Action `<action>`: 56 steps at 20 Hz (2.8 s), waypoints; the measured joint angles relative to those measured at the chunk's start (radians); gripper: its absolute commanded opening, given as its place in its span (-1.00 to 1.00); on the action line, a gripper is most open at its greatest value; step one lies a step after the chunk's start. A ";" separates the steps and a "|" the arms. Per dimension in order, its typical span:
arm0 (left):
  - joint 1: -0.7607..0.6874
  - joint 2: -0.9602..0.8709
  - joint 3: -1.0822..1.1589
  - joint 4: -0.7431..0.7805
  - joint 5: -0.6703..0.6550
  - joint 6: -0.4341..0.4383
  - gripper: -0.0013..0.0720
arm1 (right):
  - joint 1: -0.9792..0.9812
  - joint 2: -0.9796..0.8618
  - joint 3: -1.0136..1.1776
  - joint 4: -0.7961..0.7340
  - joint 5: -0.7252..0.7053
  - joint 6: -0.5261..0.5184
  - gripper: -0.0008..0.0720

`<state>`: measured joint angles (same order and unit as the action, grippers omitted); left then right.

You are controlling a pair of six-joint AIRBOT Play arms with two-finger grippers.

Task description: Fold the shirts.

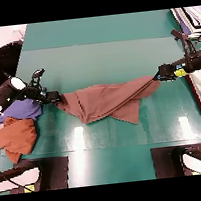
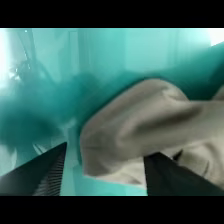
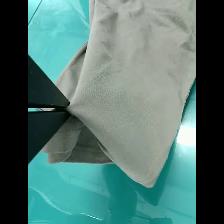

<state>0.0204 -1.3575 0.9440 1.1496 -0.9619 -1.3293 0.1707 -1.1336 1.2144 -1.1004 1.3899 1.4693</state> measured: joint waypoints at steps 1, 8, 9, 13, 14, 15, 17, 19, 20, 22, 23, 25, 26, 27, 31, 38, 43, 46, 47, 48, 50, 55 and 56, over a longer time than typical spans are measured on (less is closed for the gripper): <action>0.001 -0.004 -0.001 -0.002 0.006 0.000 -0.86 | 0.000 0.000 0.000 0.000 -0.002 0.000 -0.94; 0.002 0.047 0.064 0.003 0.005 -0.042 -0.89 | -0.011 0.000 0.074 -0.001 -0.010 -0.001 -0.94; 0.002 0.083 0.099 0.009 0.003 -0.046 -0.89 | -0.020 0.000 0.118 -0.003 -0.003 -0.002 -0.94; 0.002 0.282 0.323 0.056 -0.010 -0.054 -0.89 | -0.079 0.001 0.383 -0.002 0.065 -0.004 -0.94; 0.002 0.336 0.393 0.069 -0.017 -0.056 -0.89 | -0.094 0.001 0.456 -0.002 0.087 -0.005 -0.94; 0.002 0.384 0.459 0.074 -0.016 -0.056 -0.89 | -0.110 0.001 0.535 -0.002 0.111 -0.005 -0.94; 0.002 0.470 0.590 0.082 -0.020 -0.057 -0.89 | -0.138 0.003 0.681 -0.001 0.156 -0.005 -0.94; 0.002 0.539 0.703 0.089 -0.024 -0.061 -0.89 | -0.164 0.022 0.784 0.000 0.183 -0.005 -0.94; 0.002 0.569 0.755 0.089 -0.025 -0.067 -0.89 | -0.176 0.042 0.813 0.000 0.183 -0.005 -0.94; 0.002 0.603 0.842 0.091 -0.033 -0.084 -0.89 | -0.213 0.103 0.826 0.001 0.163 -0.005 -0.94; 0.002 0.614 0.879 0.092 -0.042 -0.093 -0.89 | -0.235 0.135 0.819 0.001 0.145 -0.006 -0.94; 0.002 0.630 0.937 0.075 -0.057 -0.111 -0.89 | -0.293 0.195 0.809 0.001 0.117 -0.013 -0.94; 0.002 0.632 0.953 0.066 -0.068 -0.117 -0.89 | -0.326 0.213 0.815 0.000 0.114 -0.015 -0.94; 0.002 0.629 0.964 0.058 -0.087 -0.122 -0.89 | -0.356 0.220 0.831 0.001 0.109 -0.017 -0.94; 0.002 0.578 0.970 0.030 -0.235 -0.143 -0.89 | -0.415 0.167 0.882 0.045 0.146 -0.021 -0.94; -0.005 0.388 0.568 -0.009 -0.354 -0.135 -0.88 | -0.277 -0.103 0.627 -0.019 0.233 -0.022 -0.94; -0.006 0.158 0.322 -0.010 -0.120 -0.064 -0.88 | -0.175 -0.376 0.559 -0.097 0.154 -0.023 -0.93; 0.005 0.043 0.322 -0.004 -0.013 -0.048 0.83 | -0.159 -0.508 0.632 -0.085 0.115 -0.023 -0.08; 0.013 0.019 0.331 -0.002 0.006 -0.049 0.81 | -0.159 -0.540 0.662 -0.066 0.114 -0.023 -0.08; 0.022 0.003 0.342 -0.002 0.011 -0.051 0.81 | -0.163 -0.562 0.687 -0.038 0.118 -0.023 -0.08; 0.048 -0.015 0.364 0.000 -0.044 -0.057 0.41 | -0.183 -0.580 0.711 0.021 0.144 -0.032 -0.08; 0.093 0.013 0.270 -0.003 -0.248 -0.031 0.41 | -0.253 -0.469 0.539 0.125 0.175 -0.082 -0.08; 0.096 0.024 0.222 -0.008 -0.259 -0.028 0.41 | -0.265 -0.428 0.473 0.135 0.173 -0.092 -0.08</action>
<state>0.1165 -1.3331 1.1664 1.1412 -1.2213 -1.3571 -0.0940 -1.5616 1.6871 -0.9649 1.5631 1.3773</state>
